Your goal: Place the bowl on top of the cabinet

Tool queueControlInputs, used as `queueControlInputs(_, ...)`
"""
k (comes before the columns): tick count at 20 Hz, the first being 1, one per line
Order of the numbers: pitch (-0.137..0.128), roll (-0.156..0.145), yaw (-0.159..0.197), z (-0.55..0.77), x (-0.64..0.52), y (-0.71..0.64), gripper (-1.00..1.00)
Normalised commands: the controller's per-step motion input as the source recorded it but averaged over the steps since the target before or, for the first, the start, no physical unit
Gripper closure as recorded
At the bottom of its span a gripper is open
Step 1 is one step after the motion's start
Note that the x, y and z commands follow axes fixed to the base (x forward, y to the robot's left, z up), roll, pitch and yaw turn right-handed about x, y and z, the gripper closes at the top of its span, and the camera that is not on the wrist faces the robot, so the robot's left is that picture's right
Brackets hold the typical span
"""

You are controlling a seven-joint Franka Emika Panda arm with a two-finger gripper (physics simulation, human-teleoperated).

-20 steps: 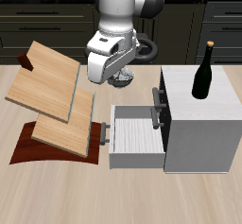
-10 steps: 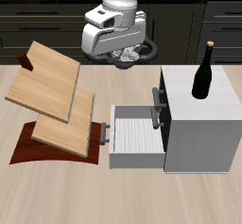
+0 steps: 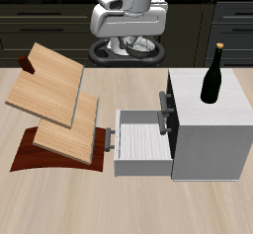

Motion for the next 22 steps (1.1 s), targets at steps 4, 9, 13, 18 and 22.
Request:
queueControlInputs(4,-0.054,0.022,-0.177,0.13,-0.25,0.27,1.0)
queueControlInputs(9,-0.017,-0.034,-0.172,0.12,-0.08,0.04,1.0)
queueControlInputs(13,-0.025,-0.006,-0.164,0.04,-0.11,0.19,1.0)
queueControlInputs(18,-0.052,0.007,-0.1,0.04,-0.28,0.28,1.0)
queueControlInputs(22,-0.027,0.087,0.002,0.1,-0.18,0.47,1.0)
